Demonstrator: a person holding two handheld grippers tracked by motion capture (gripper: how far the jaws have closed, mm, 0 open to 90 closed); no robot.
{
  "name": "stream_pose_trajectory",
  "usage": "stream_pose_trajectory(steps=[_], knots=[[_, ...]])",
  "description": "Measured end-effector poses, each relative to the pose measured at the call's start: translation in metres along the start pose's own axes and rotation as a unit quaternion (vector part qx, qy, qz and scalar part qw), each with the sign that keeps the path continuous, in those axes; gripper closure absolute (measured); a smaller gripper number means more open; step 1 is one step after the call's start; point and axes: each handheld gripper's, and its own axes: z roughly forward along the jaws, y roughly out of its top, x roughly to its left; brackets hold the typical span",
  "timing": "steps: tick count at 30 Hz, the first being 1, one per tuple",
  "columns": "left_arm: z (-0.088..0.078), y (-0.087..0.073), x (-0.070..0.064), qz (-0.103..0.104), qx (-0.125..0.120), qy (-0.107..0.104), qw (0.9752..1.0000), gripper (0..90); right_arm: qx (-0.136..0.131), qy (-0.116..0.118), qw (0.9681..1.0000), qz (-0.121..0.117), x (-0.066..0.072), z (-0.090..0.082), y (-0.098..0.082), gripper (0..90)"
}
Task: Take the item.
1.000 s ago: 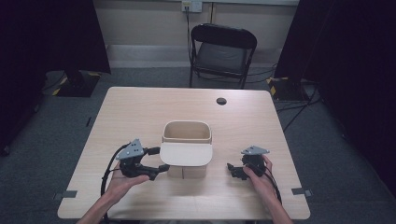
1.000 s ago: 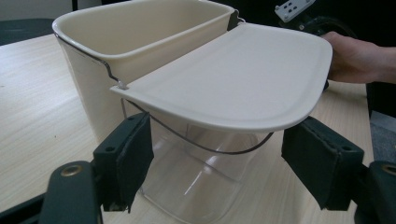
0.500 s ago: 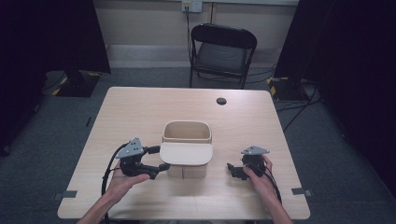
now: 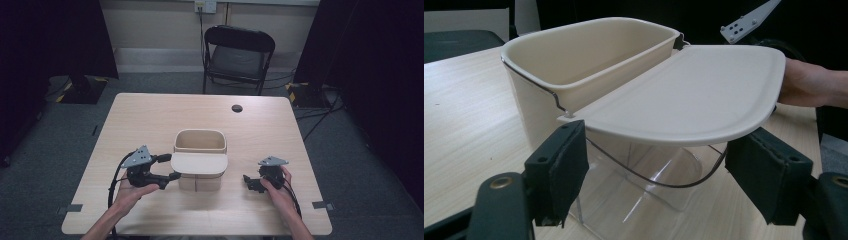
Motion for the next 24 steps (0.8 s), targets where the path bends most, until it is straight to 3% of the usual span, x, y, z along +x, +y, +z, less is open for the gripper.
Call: stream_pose_trajectory(steps=[24], knots=[[0.0015, 0.0061, 0.0073, -0.008, -0.005, -0.006, 0.9999, 25.8, 0.000, -0.001, 1.0000, 0.001, 0.0001, 0.0000, 0.0000, 10.8]])
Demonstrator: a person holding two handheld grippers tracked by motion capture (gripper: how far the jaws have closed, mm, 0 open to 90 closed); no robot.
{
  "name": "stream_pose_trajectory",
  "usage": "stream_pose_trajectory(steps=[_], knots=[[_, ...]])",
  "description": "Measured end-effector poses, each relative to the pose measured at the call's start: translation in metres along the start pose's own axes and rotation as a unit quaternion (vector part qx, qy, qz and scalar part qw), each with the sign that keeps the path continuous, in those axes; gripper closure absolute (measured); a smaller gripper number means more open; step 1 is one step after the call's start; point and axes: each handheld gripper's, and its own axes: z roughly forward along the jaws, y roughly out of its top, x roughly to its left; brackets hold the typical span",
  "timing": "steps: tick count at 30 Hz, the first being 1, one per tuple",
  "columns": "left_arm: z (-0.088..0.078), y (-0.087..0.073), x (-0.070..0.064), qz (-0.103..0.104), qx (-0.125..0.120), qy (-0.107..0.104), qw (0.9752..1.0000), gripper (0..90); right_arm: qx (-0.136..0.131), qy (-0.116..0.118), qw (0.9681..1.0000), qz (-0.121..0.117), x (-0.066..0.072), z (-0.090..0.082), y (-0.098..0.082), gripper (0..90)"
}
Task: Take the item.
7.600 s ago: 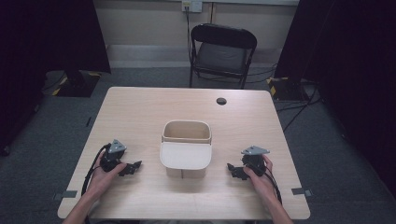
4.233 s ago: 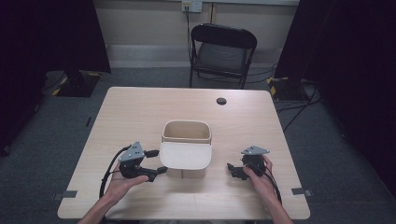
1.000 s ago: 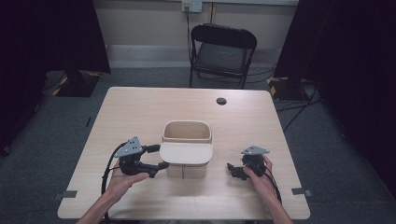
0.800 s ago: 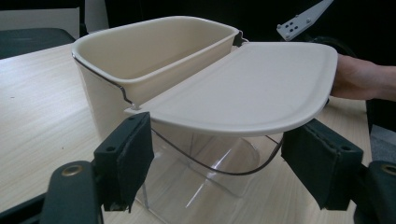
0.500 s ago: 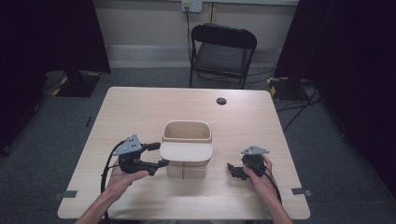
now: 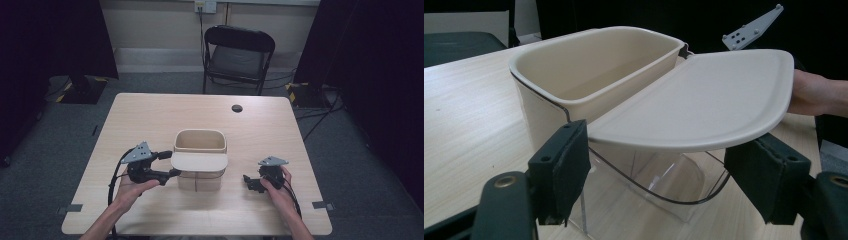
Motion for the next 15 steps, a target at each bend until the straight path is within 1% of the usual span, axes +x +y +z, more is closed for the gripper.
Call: stream_pose_trajectory(steps=[11, 15], knots=[[-0.0014, 0.0037, 0.0009, 0.001, -0.006, -0.008, 0.9999, 26.0, 0.000, 0.000, 1.0000, 0.000, 0.0000, 0.0000, 0.0000, 10.8], [-0.0018, 0.0046, 0.0006, 0.000, -0.009, -0.006, 0.9999, 25.9, 0.000, 0.000, 1.0000, 0.000, 0.0000, 0.0000, 0.0000, 10.8]])
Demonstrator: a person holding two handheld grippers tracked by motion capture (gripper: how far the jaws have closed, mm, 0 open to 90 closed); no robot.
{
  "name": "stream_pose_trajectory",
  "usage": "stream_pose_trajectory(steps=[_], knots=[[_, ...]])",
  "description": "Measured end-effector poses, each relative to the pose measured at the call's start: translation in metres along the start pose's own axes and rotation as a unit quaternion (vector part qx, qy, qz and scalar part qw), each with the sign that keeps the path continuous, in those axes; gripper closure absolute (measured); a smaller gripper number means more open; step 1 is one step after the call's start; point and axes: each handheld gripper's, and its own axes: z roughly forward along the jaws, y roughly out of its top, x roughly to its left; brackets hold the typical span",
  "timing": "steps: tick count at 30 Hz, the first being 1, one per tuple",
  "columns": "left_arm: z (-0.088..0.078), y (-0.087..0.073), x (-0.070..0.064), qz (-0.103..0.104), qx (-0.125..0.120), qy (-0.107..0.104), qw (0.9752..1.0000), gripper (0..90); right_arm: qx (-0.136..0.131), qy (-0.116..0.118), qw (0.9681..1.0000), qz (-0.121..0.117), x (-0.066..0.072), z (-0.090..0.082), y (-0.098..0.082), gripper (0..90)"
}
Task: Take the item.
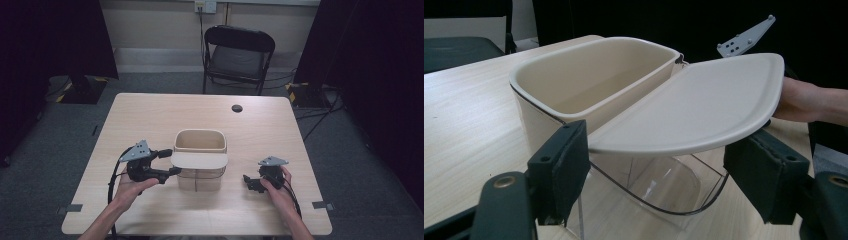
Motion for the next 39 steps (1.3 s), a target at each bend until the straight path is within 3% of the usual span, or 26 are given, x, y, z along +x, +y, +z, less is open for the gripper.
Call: stream_pose_trajectory(steps=[19, 39], knots=[[0.0028, 0.0056, 0.0017, -0.002, -0.006, 0.004, 1.0000, 24.3, 0.000, 0.000, 1.0000, 0.000, 0.0000, 0.0000, 0.0000, 10.8], [0.0077, 0.0092, 0.0046, -0.009, -0.006, -0.005, 0.9999, 25.1, 0.000, 0.000, 1.0000, 0.000, 0.0000, 0.0000, 0.0000, 10.8]])
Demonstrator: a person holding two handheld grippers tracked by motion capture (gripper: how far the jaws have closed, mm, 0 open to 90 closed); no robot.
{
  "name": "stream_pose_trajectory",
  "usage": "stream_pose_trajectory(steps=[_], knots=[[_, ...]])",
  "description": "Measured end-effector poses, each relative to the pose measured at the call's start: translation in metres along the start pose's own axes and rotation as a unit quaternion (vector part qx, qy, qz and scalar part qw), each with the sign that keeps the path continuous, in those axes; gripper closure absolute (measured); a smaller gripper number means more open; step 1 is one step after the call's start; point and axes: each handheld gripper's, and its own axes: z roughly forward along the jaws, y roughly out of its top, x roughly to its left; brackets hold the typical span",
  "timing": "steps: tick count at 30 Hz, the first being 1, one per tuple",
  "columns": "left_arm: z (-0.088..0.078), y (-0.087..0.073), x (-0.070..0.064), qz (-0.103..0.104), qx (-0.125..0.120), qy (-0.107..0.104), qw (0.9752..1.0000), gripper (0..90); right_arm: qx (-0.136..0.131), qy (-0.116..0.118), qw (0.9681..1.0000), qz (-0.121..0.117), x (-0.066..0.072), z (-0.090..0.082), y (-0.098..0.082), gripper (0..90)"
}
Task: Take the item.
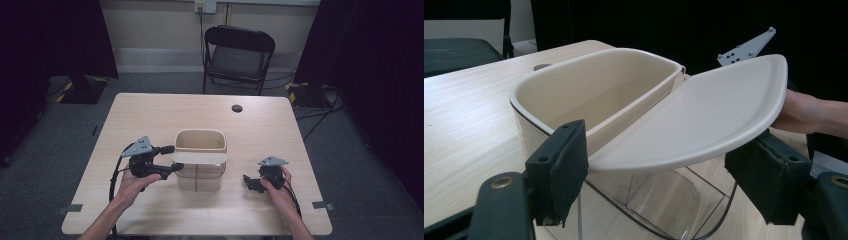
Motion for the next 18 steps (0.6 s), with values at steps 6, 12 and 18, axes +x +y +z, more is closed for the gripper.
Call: stream_pose_trajectory(steps=[6, 12, 18], knots=[[0.0023, 0.0010, -0.0003, -0.002, 0.002, -0.001, 1.0000, 26.2, 0.000, 0.000, 1.0000, 0.000, 0.0000, 0.0000, 0.0000, 10.8], [0.0024, 0.0016, 0.0005, -0.006, 0.001, 0.000, 1.0000, 27.0, 0.000, 0.000, 1.0000, 0.000, 0.0000, 0.0000, 0.0000, 10.8], [0.0018, 0.0020, 0.0006, -0.007, 0.002, 0.002, 1.0000, 29.6, 0.000, 0.000, 1.0000, -0.001, -0.0001, 0.0000, 0.0000, 10.8]])
